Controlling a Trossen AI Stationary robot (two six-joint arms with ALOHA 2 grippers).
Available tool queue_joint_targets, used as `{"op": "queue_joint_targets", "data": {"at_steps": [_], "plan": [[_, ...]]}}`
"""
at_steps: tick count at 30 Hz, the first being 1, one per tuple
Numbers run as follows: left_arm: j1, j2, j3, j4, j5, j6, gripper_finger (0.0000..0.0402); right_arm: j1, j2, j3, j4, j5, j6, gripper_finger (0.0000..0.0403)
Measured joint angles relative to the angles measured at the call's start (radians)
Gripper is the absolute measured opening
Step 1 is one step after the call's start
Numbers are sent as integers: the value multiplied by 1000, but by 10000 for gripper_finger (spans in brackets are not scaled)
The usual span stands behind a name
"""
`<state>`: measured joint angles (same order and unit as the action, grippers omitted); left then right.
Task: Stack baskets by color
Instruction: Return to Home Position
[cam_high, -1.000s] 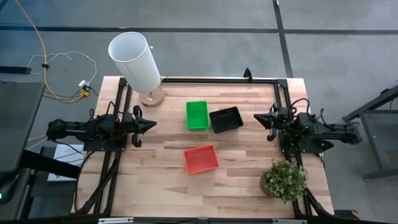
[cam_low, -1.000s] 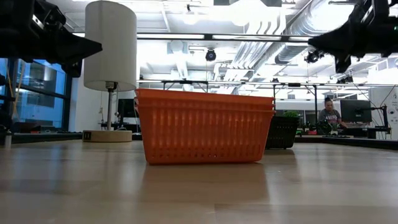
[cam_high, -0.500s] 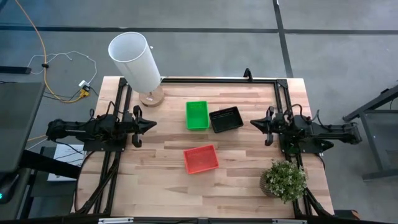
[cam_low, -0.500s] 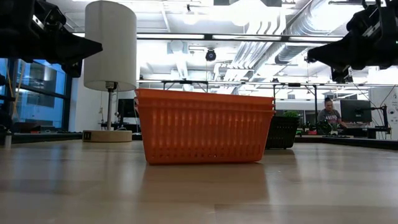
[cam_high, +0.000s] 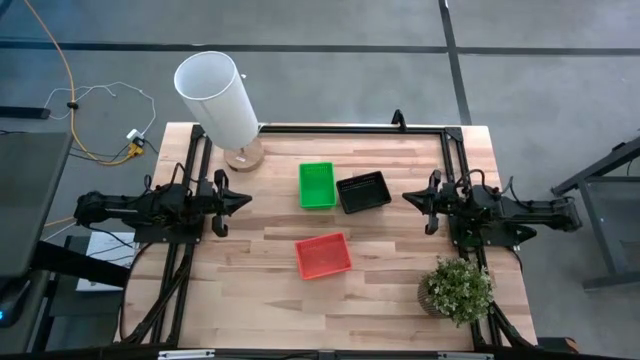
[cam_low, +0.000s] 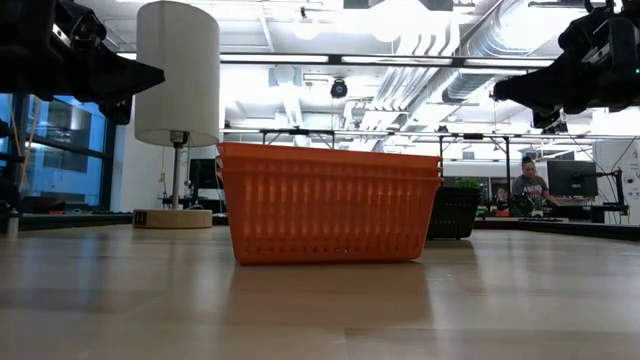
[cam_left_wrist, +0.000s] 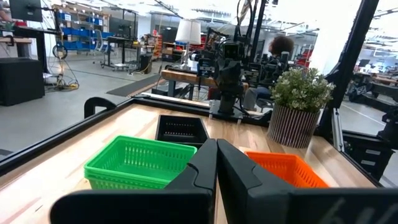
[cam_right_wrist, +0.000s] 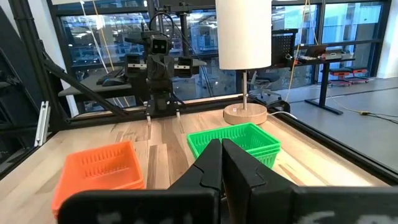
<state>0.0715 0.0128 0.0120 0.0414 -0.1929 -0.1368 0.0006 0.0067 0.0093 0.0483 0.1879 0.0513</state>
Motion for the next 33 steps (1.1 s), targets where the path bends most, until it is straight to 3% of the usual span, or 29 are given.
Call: {"op": "queue_joint_targets", "data": {"at_steps": [33], "plan": [[0,-9,2,-1,0,0,0,27,-6,-1,0,0,0,0]]}}
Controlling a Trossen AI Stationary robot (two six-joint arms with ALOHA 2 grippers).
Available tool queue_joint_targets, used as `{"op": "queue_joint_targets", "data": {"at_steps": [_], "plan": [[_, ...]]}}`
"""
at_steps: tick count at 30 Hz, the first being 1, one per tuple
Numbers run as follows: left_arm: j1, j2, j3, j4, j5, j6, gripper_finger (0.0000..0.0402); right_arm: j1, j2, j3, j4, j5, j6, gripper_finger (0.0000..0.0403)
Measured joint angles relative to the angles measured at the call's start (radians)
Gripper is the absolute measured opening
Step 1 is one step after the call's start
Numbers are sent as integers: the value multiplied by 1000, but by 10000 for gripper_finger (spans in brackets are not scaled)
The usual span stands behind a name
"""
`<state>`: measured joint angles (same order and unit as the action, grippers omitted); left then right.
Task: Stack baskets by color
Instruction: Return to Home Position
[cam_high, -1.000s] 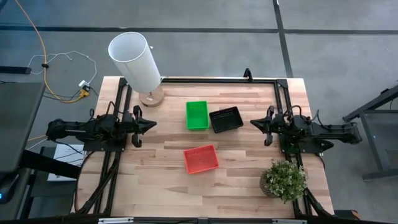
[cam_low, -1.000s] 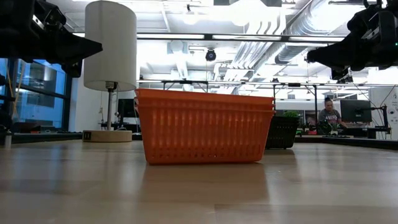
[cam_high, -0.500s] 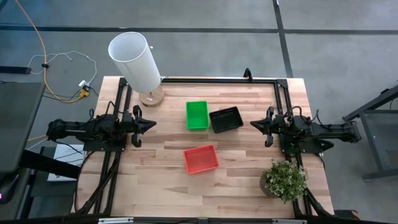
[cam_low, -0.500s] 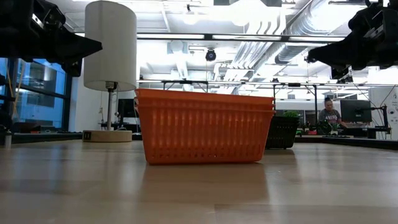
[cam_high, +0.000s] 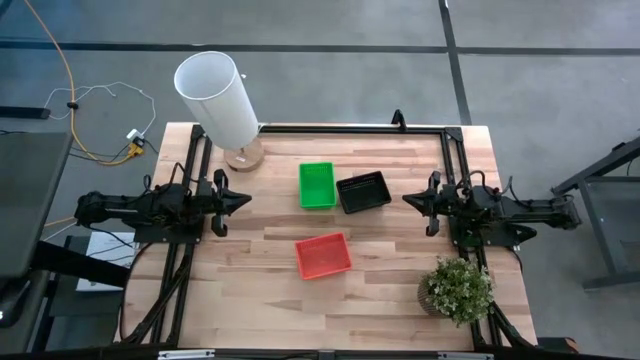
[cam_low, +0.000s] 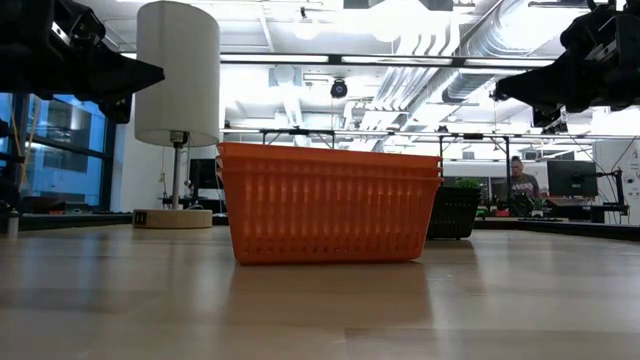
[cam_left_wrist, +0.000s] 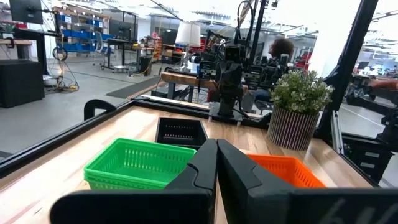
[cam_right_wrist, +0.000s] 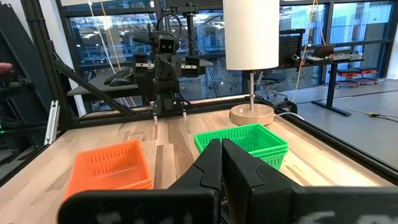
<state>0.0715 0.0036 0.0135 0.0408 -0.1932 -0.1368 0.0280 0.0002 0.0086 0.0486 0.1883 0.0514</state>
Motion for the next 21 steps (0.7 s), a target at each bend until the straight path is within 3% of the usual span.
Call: {"op": "queue_joint_targets", "data": {"at_steps": [21], "plan": [[0,0,-1,1,0,0,0,0,14,0,0,-2,0,0]]}}
